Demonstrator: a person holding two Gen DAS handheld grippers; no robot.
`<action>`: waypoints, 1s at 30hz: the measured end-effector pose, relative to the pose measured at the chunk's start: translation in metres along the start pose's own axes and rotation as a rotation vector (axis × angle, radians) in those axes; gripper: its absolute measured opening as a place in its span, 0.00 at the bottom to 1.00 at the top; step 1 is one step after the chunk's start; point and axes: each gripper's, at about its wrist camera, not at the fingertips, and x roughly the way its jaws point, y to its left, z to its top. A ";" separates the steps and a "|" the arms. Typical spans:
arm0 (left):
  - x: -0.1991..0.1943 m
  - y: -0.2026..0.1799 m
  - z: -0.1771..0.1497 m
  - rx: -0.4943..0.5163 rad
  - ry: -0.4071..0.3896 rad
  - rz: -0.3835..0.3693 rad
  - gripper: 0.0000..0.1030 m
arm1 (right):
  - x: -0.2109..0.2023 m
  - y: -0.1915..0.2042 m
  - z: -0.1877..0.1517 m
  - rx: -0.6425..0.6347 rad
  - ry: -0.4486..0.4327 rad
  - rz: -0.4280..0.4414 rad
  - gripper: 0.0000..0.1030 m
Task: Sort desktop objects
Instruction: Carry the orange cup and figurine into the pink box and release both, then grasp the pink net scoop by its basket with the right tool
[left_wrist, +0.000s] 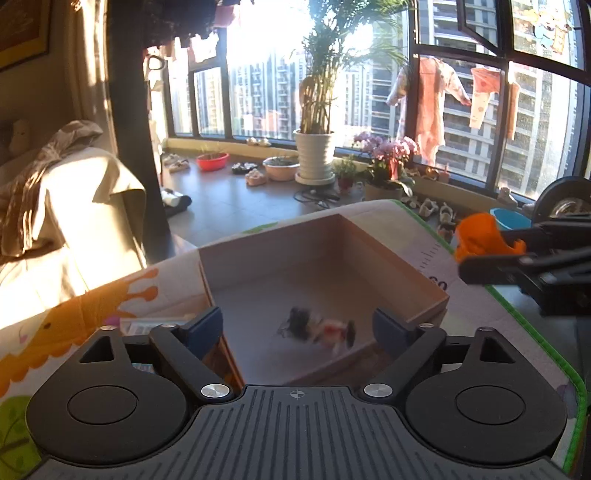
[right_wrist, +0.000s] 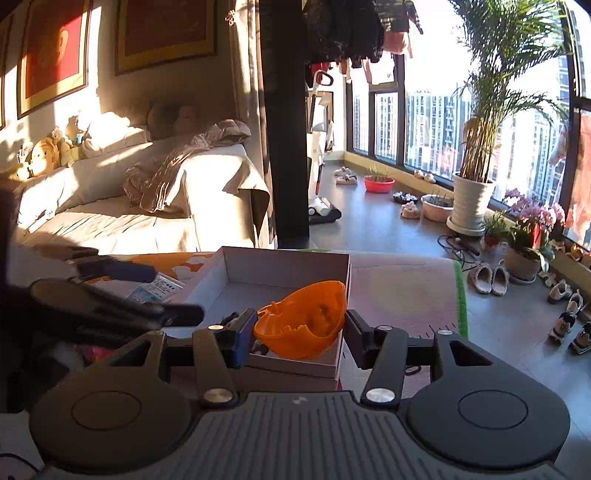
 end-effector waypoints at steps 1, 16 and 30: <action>-0.011 0.003 -0.011 -0.004 -0.005 0.016 0.94 | 0.012 0.000 0.004 0.008 0.023 0.006 0.49; -0.050 0.056 -0.115 -0.130 0.148 0.185 0.97 | 0.082 0.035 0.032 0.087 0.066 0.115 0.59; -0.074 0.091 -0.121 -0.213 0.167 0.305 0.97 | 0.092 0.151 -0.047 -0.157 0.261 0.375 0.16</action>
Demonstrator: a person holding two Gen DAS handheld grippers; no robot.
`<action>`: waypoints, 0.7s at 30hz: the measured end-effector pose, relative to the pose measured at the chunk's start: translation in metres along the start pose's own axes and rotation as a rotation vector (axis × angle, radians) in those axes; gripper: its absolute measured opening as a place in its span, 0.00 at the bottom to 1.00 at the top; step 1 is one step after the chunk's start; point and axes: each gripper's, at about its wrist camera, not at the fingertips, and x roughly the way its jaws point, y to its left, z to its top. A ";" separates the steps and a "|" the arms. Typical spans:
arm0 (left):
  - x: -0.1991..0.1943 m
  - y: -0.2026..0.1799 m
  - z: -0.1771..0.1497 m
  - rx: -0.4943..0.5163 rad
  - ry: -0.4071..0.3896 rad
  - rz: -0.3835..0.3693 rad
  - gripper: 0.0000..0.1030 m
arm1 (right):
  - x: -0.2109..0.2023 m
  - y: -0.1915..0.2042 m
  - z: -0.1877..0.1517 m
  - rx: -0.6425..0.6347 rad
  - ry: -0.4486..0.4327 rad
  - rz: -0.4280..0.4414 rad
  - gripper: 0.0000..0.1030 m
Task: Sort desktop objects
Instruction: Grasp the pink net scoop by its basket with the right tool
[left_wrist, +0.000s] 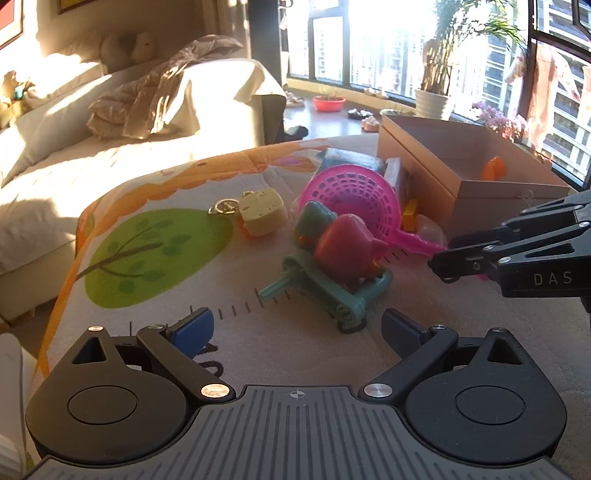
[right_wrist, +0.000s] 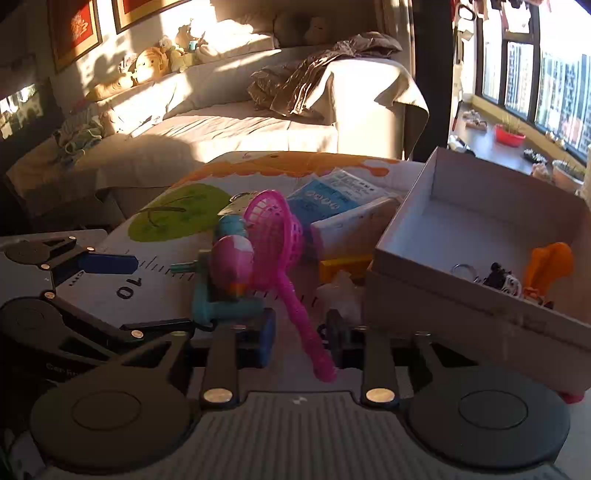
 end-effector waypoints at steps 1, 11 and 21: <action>-0.001 0.001 0.000 -0.002 -0.001 -0.001 0.97 | -0.002 -0.001 -0.002 0.022 0.004 0.014 0.14; -0.008 -0.024 0.001 0.037 -0.040 -0.094 0.97 | -0.073 -0.033 -0.069 0.171 0.063 -0.020 0.09; -0.010 -0.041 0.002 0.081 -0.041 -0.105 0.97 | -0.100 -0.024 -0.081 0.088 -0.025 -0.073 0.54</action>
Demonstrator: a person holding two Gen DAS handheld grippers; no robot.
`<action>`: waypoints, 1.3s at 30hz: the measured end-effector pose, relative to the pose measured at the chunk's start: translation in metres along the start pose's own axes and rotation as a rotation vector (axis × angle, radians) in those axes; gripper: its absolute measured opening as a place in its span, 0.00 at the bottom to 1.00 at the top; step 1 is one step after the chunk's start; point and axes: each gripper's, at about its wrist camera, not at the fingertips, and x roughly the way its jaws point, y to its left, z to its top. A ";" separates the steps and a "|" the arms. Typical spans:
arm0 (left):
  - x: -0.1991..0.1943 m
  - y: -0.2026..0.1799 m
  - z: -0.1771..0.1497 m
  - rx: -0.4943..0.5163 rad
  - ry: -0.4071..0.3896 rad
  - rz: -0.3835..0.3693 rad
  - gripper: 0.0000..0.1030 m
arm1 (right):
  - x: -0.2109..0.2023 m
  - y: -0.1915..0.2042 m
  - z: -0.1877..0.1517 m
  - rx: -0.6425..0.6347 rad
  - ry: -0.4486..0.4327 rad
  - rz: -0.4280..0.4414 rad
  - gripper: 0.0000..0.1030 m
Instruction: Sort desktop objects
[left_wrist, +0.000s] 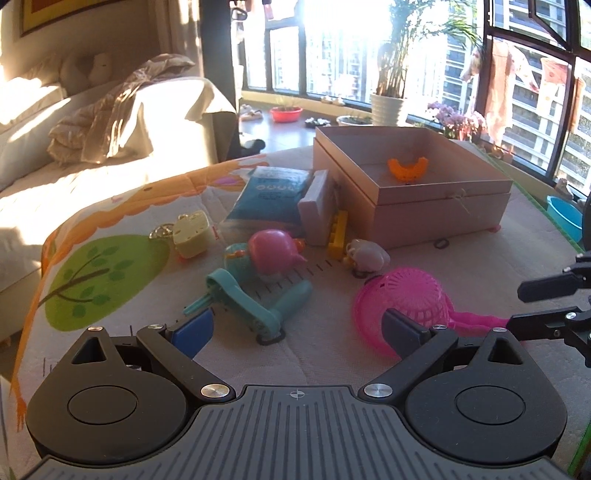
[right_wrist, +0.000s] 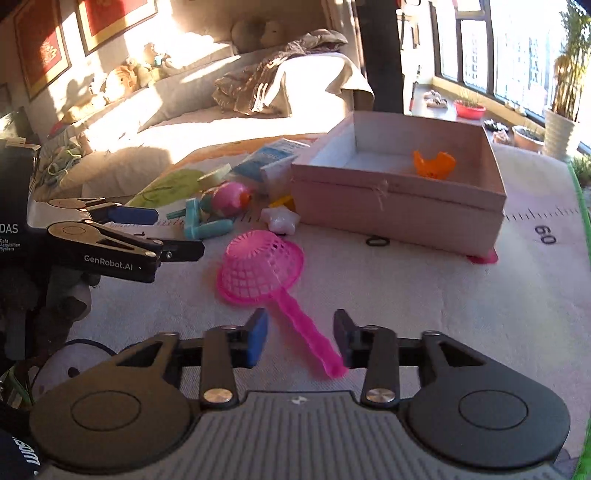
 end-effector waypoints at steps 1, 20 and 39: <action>-0.001 0.002 0.000 -0.003 0.000 0.009 0.97 | 0.004 0.003 0.004 -0.015 -0.015 0.005 0.58; 0.009 -0.017 0.018 0.005 0.000 -0.009 0.97 | 0.026 -0.026 0.007 0.106 -0.012 -0.042 0.49; 0.077 -0.064 0.032 0.049 0.020 0.009 0.55 | 0.009 -0.098 -0.019 0.427 -0.214 -0.227 0.82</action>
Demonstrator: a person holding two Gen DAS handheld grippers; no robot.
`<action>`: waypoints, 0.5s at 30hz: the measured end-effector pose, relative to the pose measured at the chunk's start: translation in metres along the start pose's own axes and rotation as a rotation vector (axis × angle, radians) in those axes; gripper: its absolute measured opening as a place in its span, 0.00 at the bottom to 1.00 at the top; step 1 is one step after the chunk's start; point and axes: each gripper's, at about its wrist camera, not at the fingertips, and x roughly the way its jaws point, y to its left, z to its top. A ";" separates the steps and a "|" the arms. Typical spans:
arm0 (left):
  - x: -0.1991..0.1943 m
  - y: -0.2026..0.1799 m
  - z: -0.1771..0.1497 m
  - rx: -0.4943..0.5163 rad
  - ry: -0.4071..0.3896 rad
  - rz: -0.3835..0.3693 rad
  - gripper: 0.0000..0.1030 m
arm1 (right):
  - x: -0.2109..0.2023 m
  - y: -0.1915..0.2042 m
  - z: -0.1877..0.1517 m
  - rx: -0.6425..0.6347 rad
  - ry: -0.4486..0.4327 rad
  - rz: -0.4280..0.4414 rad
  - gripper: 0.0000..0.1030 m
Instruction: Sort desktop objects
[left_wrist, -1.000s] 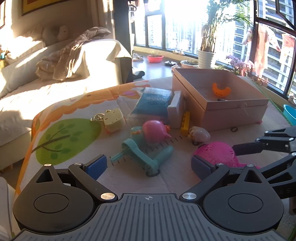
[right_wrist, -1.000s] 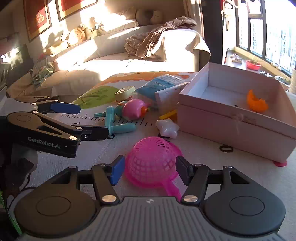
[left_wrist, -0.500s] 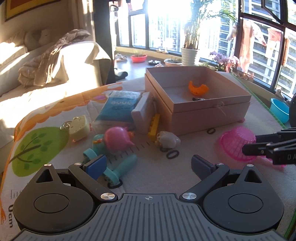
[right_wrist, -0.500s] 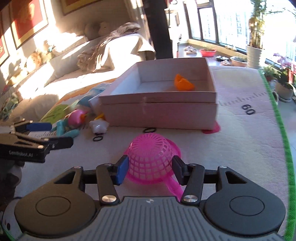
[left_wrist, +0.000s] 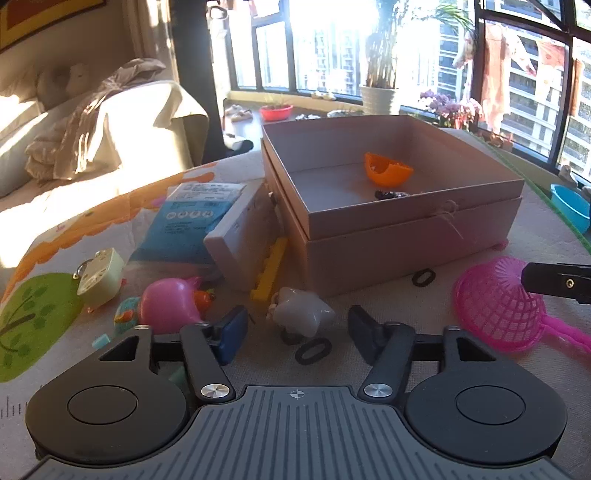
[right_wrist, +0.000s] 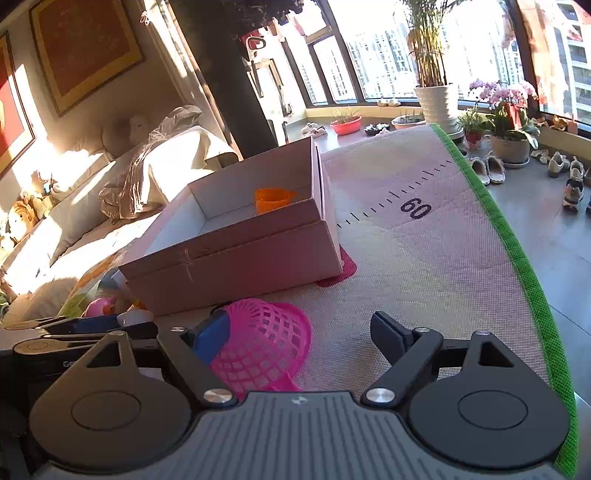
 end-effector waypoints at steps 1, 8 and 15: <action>-0.001 0.001 -0.001 -0.004 -0.001 -0.008 0.51 | 0.000 0.001 0.000 -0.002 0.001 0.000 0.82; -0.029 0.009 -0.024 0.025 0.017 -0.088 0.44 | -0.001 0.011 0.000 -0.048 0.009 -0.021 0.85; -0.065 0.019 -0.055 0.016 0.032 -0.157 0.47 | -0.016 0.010 0.009 -0.090 -0.012 -0.090 0.85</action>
